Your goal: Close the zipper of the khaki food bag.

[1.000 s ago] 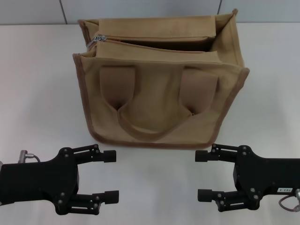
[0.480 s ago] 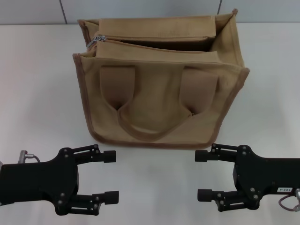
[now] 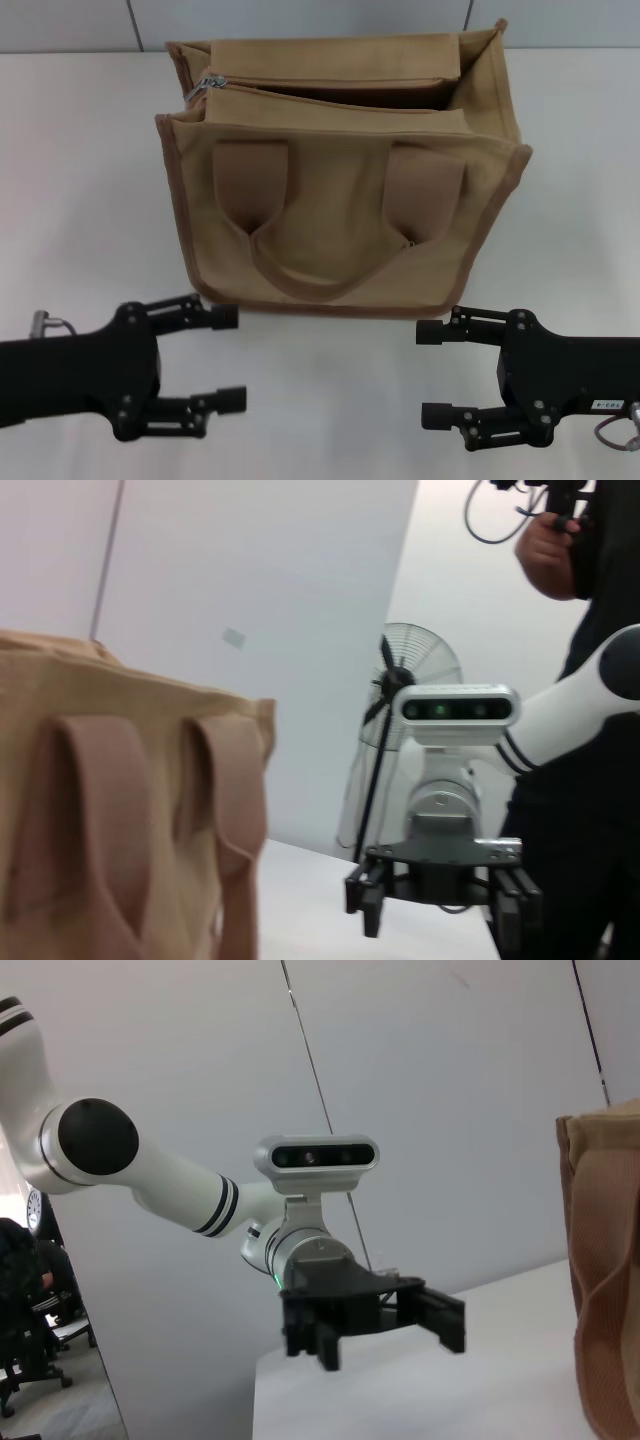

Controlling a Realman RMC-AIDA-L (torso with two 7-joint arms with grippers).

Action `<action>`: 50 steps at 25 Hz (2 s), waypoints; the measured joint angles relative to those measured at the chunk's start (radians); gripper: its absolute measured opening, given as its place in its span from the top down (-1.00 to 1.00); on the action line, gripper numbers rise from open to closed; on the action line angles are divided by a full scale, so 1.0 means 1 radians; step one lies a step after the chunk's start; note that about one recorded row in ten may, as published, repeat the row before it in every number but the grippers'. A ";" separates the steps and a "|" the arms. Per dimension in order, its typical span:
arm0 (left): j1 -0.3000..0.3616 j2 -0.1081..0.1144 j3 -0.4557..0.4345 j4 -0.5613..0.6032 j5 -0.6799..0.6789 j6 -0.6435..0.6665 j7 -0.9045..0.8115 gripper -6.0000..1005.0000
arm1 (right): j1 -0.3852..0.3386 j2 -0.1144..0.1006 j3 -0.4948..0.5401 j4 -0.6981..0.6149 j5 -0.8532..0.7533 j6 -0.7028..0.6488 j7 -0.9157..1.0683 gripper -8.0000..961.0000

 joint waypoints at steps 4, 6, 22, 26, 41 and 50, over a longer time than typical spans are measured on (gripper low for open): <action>0.016 0.001 -0.109 0.002 -0.002 -0.035 0.018 -0.64 | 0.000 0.000 0.000 0.001 0.000 0.002 0.000 -0.68; 0.026 0.000 -0.183 -0.001 -0.003 -0.050 0.039 -0.64 | 0.000 0.000 0.000 0.002 0.001 0.003 -0.001 -0.69; 0.046 -0.046 -0.569 -0.038 -0.004 -0.181 0.183 -0.63 | -0.001 0.000 0.000 0.001 0.001 0.005 -0.001 -0.68; 0.021 -0.046 -0.569 -0.038 -0.004 -0.195 0.184 -0.63 | -0.003 0.000 0.000 0.001 0.001 0.005 -0.002 -0.68; -0.145 -0.051 -0.462 -0.039 0.006 -0.334 0.184 -0.62 | -0.011 0.000 0.004 0.001 0.001 0.004 -0.002 -0.69; -0.189 -0.051 -0.396 -0.037 -0.001 -0.370 0.196 -0.61 | -0.012 -0.001 0.031 -0.002 0.001 0.004 -0.002 -0.69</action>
